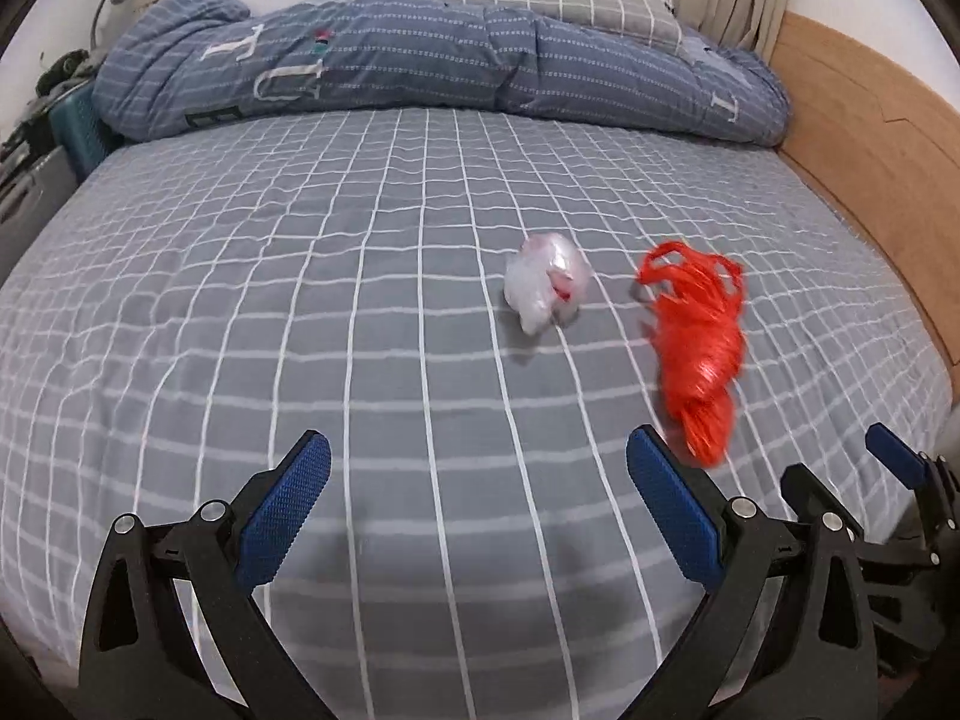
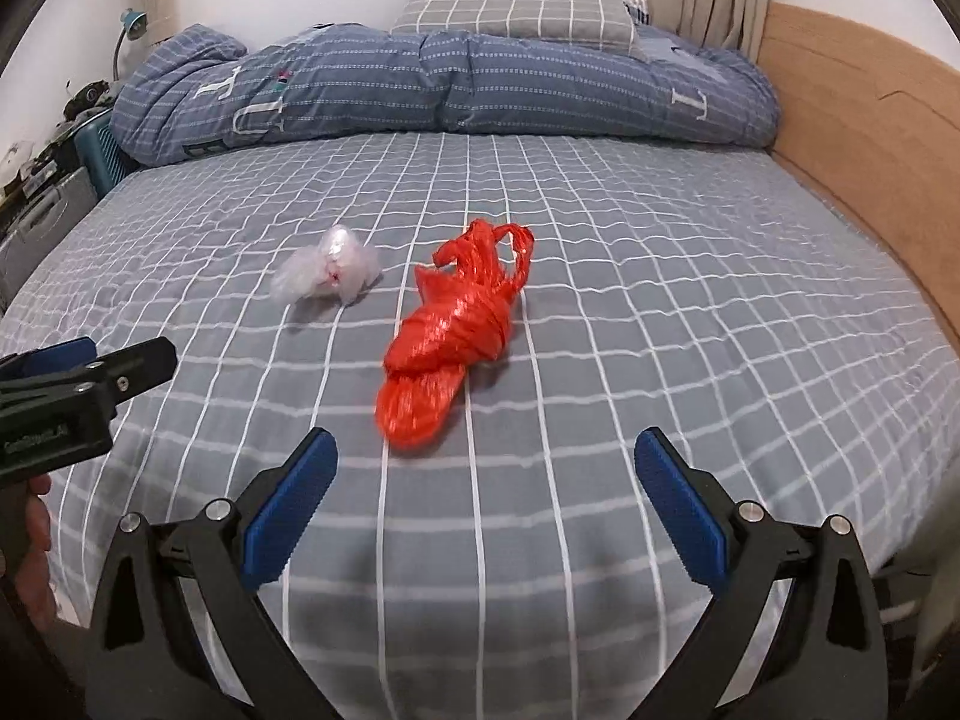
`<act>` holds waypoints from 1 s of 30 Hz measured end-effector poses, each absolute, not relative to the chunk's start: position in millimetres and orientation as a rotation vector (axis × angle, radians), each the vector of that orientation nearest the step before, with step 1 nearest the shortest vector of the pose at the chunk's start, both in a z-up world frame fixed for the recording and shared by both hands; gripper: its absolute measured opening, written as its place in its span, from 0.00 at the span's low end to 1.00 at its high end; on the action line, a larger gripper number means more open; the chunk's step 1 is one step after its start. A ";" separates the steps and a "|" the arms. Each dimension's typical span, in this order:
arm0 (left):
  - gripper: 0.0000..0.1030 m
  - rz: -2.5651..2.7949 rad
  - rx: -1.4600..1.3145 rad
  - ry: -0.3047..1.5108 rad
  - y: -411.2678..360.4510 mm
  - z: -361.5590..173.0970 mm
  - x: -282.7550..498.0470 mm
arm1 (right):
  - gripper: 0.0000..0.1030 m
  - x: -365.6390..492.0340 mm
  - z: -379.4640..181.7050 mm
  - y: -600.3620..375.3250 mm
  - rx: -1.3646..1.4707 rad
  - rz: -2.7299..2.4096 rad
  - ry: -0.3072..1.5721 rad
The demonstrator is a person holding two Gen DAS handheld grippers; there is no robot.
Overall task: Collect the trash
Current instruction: 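Move both open tools back over the bed toward the clear and red bags, then grasp the clear plastic bag with the left tool while the right tool grasps the red bag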
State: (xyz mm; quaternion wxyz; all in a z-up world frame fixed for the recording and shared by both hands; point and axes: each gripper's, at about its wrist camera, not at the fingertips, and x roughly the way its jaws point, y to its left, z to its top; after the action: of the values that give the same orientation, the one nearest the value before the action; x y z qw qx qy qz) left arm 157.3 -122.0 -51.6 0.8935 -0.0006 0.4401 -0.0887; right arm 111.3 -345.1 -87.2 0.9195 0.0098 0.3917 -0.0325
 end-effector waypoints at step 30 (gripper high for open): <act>0.82 -0.281 0.070 0.984 -187.9 -119.9 301.3 | 0.73 203.0 -126.7 -356.2 0.113 0.015 0.876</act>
State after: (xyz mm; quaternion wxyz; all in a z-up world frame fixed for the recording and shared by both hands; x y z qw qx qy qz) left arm 301.3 -187.9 -119.9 0.8713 0.0334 0.4707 -0.1345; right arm 203.0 -356.2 -126.8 0.9039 0.0548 0.4241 0.0075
